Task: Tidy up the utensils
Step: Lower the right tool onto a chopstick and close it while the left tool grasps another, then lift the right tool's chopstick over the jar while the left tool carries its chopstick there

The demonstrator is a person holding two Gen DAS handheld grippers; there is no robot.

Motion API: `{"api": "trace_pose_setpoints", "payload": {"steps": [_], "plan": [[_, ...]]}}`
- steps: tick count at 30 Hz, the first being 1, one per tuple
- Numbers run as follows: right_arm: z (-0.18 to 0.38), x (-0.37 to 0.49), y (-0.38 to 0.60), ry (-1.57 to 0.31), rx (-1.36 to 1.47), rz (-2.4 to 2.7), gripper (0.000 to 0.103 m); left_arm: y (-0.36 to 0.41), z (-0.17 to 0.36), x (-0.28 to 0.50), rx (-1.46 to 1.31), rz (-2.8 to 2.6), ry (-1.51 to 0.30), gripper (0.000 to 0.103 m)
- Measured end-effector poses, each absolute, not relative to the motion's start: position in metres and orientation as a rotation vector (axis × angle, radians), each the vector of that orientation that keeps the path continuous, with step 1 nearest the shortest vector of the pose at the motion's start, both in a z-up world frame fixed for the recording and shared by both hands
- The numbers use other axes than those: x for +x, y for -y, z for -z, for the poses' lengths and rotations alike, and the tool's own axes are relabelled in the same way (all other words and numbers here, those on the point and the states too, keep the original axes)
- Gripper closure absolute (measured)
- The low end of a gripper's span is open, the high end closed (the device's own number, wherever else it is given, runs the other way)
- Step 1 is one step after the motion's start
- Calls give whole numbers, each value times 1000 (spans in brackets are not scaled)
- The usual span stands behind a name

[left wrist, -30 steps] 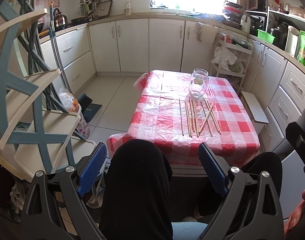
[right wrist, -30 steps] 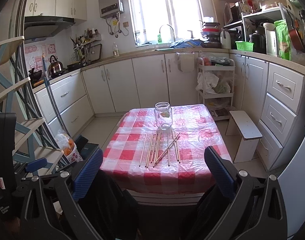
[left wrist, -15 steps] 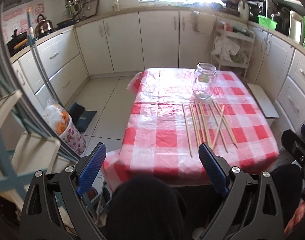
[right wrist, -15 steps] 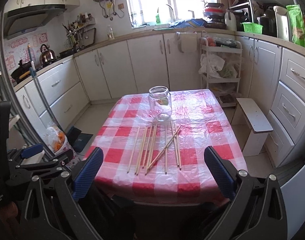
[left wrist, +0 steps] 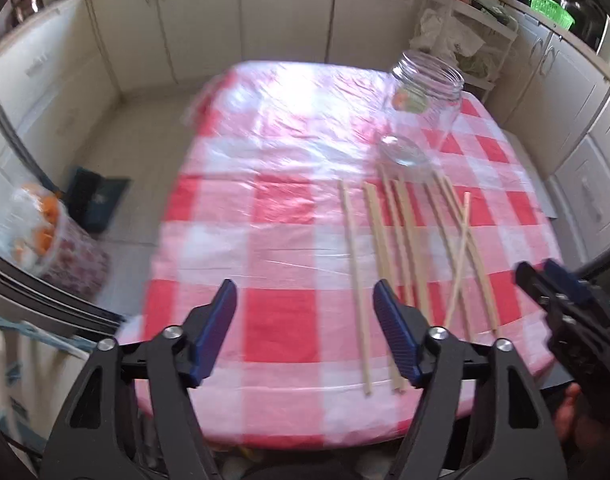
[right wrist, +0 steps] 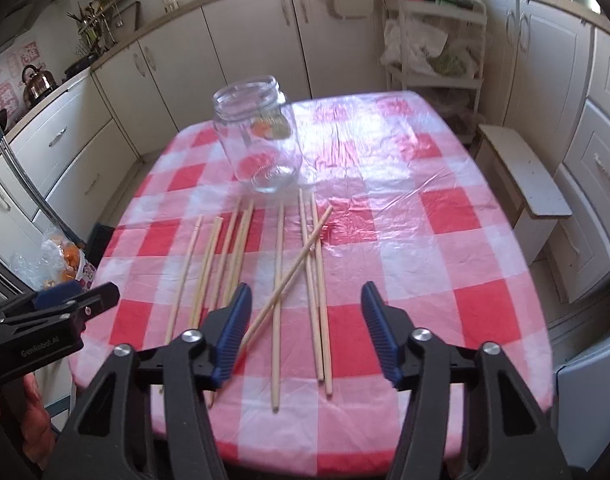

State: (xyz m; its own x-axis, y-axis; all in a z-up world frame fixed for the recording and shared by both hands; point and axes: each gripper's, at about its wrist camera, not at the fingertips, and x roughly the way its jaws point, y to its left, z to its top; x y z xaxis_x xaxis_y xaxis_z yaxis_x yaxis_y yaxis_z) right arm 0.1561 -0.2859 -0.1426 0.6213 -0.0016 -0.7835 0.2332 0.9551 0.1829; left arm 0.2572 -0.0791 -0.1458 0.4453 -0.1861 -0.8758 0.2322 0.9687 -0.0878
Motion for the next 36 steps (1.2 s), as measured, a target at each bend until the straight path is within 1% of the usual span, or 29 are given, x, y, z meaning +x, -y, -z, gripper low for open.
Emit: {"api": "trace_pose_setpoints", "payload": {"steps": [2,4,5,7,8,9,10,12,13,14,15,16,17,21,23,27,32,33,34,35,36], "plan": [[149,170,288,-908,278,125,56,88,151,268,38,277,-1085,40],[153,185,291,-929,284,110,60,95,151,275,79,247,-1039,40],[154,193,292,-937,282,106,63,96,155,281,82,240,-1043,40],[158,205,295,-956,283,104,65,96,165,291,58,228,-1065,40],[161,210,296,-969,286,105,70,97,171,295,58,220,-1072,40],[165,215,297,-987,290,100,72,99,177,299,62,213,-1081,40],[169,219,299,-1001,293,97,72,100,181,301,61,210,-1084,42],[177,224,303,-1025,302,93,77,102,190,303,71,209,-1095,46],[181,227,304,-1038,309,88,79,104,195,304,81,206,-1101,48],[184,230,306,-1044,322,77,82,105,200,305,87,206,-1109,52],[186,232,306,-1046,322,77,83,107,203,306,88,211,-1114,52],[188,234,308,-1049,324,71,84,107,202,308,87,204,-1096,55],[189,236,309,-1044,325,68,87,107,203,311,92,198,-1094,58],[189,242,314,-1044,335,52,94,111,203,319,100,219,-1097,62],[187,240,317,-1033,339,48,97,113,197,318,78,235,-1090,62],[185,238,321,-1018,348,38,97,125,202,320,93,263,-1115,62],[176,234,323,-987,358,24,97,136,203,315,135,265,-1100,62],[175,233,324,-981,362,19,97,138,202,314,150,264,-1094,64],[172,233,324,-974,367,16,97,140,202,313,164,258,-1087,74],[170,232,323,-965,371,14,97,138,202,312,163,270,-1081,86],[165,230,323,-949,377,8,97,138,201,311,144,301,-1081,92]]}}
